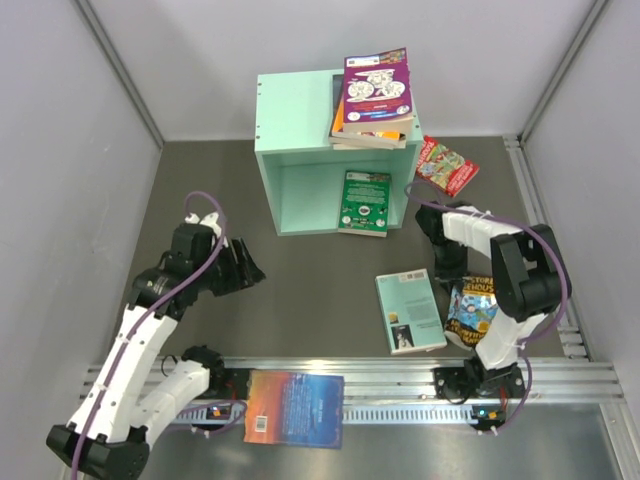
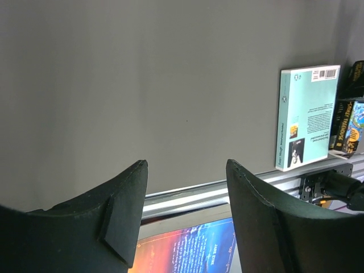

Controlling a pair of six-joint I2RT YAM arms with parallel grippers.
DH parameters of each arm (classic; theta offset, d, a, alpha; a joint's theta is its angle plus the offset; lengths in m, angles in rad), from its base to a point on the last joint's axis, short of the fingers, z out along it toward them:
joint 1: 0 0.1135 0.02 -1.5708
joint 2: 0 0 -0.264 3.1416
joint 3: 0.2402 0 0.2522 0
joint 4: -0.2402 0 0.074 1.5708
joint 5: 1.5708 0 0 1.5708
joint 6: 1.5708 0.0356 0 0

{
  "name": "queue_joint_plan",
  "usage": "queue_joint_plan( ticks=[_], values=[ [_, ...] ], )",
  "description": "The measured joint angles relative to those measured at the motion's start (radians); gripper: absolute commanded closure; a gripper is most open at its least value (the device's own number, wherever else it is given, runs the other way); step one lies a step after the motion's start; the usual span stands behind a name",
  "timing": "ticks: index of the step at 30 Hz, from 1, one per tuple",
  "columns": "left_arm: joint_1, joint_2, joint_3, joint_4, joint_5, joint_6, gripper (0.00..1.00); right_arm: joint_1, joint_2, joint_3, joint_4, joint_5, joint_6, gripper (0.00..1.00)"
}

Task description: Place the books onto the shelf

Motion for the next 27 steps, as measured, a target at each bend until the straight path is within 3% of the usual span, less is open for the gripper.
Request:
queue_joint_plan(
  ticks=[9, 17, 23, 27],
  values=[
    [0.0, 0.082, 0.0, 0.016, 0.007, 0.005, 0.38, 0.0, -0.067, -0.019, -0.007, 0.017, -0.003, 1.0],
    [0.0, 0.122, 0.002, 0.051, 0.052, 0.01, 0.28, -0.001, -0.417, -0.02, 0.061, -0.206, 0.011, 1.0],
    [0.0, 0.148, 0.002, 0.15, 0.166, -0.015, 0.17, -0.002, -0.718, -0.105, 0.324, -0.511, 0.163, 1.0],
    [0.0, 0.154, -0.037, 0.355, 0.297, -0.119, 0.11, -0.002, -0.847, -0.268, 0.636, -0.709, 0.377, 1.0]
  ],
)
